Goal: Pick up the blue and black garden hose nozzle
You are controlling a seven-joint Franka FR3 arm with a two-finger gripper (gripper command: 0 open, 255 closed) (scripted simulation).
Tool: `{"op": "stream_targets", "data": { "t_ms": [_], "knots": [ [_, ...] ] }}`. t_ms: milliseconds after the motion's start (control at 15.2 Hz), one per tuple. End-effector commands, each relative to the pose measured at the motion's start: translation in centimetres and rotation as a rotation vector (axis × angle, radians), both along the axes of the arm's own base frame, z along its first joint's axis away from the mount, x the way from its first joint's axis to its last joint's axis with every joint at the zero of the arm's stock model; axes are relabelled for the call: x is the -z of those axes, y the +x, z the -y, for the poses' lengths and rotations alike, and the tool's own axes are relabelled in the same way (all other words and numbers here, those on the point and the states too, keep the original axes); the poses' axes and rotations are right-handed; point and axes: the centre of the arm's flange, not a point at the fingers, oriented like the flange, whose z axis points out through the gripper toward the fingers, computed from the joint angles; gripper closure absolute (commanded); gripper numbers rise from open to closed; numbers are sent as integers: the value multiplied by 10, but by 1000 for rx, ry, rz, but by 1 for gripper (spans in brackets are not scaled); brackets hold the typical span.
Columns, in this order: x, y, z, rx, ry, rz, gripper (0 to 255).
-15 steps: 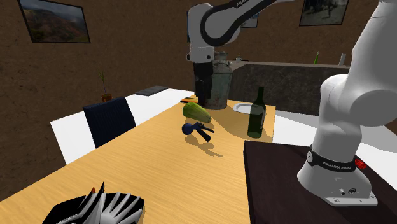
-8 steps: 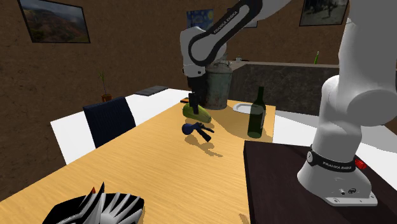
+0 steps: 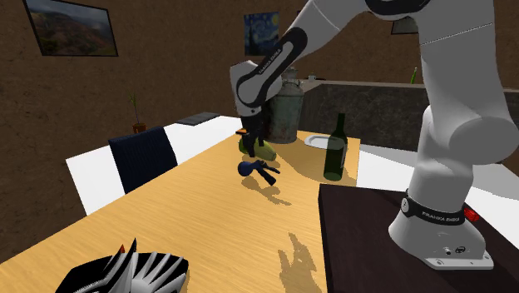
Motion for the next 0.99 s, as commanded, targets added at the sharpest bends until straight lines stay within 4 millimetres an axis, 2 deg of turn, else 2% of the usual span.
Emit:
{"op": "stream_targets", "data": {
  "t_ms": [0,660,924],
  "knots": [
    [19,11,14,14,-10,-9,0],
    [103,50,107,83,-61,-54,0],
    [120,50,108,83,-61,-54,0]
  ]
}}
